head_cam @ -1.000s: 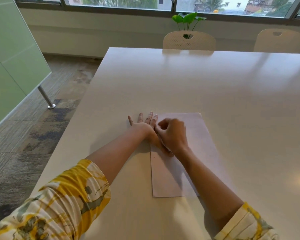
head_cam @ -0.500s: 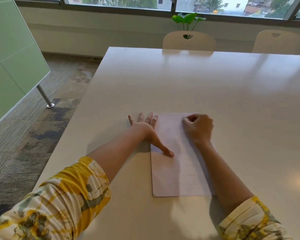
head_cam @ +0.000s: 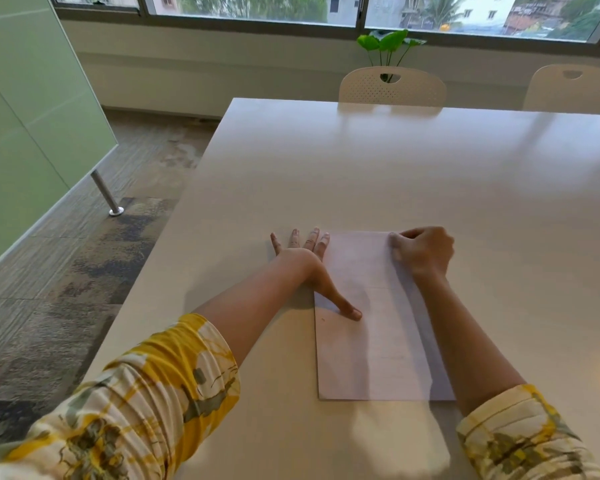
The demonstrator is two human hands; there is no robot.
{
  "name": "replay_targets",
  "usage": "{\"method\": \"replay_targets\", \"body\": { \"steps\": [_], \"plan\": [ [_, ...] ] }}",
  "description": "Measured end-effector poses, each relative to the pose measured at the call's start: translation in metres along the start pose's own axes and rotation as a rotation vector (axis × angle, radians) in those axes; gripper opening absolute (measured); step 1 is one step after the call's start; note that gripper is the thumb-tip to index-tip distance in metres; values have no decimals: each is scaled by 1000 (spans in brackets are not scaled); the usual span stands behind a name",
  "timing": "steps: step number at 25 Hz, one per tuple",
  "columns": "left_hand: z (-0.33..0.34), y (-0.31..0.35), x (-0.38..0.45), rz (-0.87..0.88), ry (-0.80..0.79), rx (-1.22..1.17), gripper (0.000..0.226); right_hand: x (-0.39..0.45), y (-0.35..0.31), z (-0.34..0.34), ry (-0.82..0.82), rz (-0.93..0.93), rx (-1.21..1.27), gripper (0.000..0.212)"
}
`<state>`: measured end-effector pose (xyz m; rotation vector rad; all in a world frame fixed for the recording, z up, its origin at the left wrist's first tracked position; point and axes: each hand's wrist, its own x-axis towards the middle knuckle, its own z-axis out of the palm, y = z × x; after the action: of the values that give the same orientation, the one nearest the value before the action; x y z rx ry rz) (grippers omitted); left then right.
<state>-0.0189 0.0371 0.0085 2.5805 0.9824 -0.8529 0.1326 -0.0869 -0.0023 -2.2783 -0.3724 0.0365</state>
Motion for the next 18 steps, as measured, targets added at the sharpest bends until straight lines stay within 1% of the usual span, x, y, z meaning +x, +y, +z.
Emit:
{"method": "replay_targets", "body": {
  "steps": [1,2,4,5,6,8,9,10,11,13,14,15,18],
  "plan": [
    [-1,1,1,-1,1,4,170,-5,-6,8,-13,-32,-7,18],
    [-1,1,1,-1,3,12,169,-17,-16,23,-63,-104,26,16],
    [0,3,3,5,7,35,166,-43,-25,48,-224,-222,87,14],
    [0,2,4,6,7,38,167,-42,-23,48,-222,-219,110,15],
    [0,1,4,5,2,32,169,-32,-18,39,-179,-153,115,16],
    [0,0,3,0,-2,13,173,-3,-3,15,-40,-11,75,19],
    [0,0,2,-1,-1,11,173,3,-2,8,6,29,42,18],
    [-1,0,3,-1,-2,14,173,2,-4,10,10,18,19,16],
    [-2,1,4,-2,-4,18,172,-7,-12,19,-24,-40,30,13],
    [-1,2,5,-2,-6,33,170,-35,-25,46,-162,-207,75,11],
    [-1,2,5,-1,-9,39,169,-42,-26,51,-182,-245,103,11],
    [-1,2,6,-3,-14,38,170,-38,-22,48,-149,-220,123,12],
    [-2,2,4,-17,-26,23,173,-1,-3,18,26,-23,82,17]
  ]
}}
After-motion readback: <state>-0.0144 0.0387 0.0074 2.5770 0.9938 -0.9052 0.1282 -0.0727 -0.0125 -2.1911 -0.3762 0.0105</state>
